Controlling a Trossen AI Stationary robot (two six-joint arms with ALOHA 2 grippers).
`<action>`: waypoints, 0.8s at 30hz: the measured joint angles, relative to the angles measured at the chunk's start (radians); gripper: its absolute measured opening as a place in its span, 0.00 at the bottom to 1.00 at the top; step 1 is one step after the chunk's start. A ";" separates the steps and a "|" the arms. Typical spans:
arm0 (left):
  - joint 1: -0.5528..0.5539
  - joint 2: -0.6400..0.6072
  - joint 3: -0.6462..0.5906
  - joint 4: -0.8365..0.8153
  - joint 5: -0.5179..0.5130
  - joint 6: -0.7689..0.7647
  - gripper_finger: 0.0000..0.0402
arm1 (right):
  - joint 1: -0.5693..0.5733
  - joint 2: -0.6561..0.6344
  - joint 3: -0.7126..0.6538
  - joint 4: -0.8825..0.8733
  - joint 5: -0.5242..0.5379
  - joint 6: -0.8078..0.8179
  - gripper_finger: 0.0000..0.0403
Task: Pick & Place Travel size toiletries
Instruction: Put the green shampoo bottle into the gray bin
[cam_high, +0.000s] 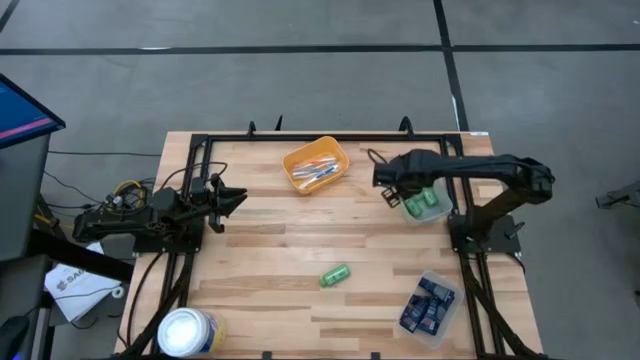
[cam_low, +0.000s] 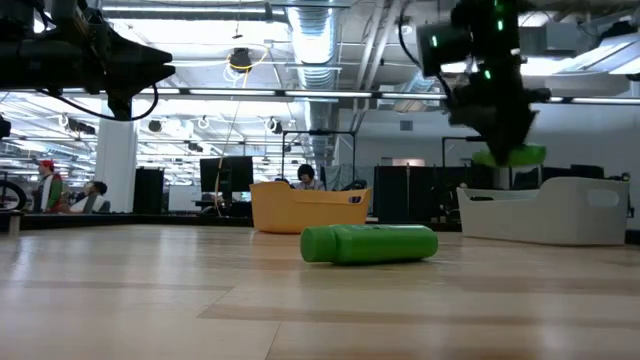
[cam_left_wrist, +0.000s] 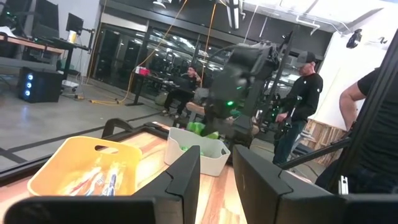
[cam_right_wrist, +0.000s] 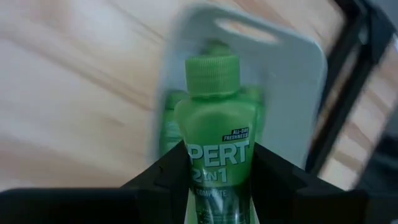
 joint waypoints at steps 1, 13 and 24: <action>0.000 0.000 0.000 0.000 0.001 0.000 0.23 | -0.024 0.000 -0.023 -0.003 -0.001 0.002 0.31; 0.000 0.000 0.000 0.000 0.002 0.000 0.23 | -0.178 0.000 -0.153 0.115 -0.081 -0.013 0.43; 0.000 0.000 0.000 0.000 0.002 0.000 0.23 | -0.101 -0.001 0.033 0.144 -0.083 -0.087 0.69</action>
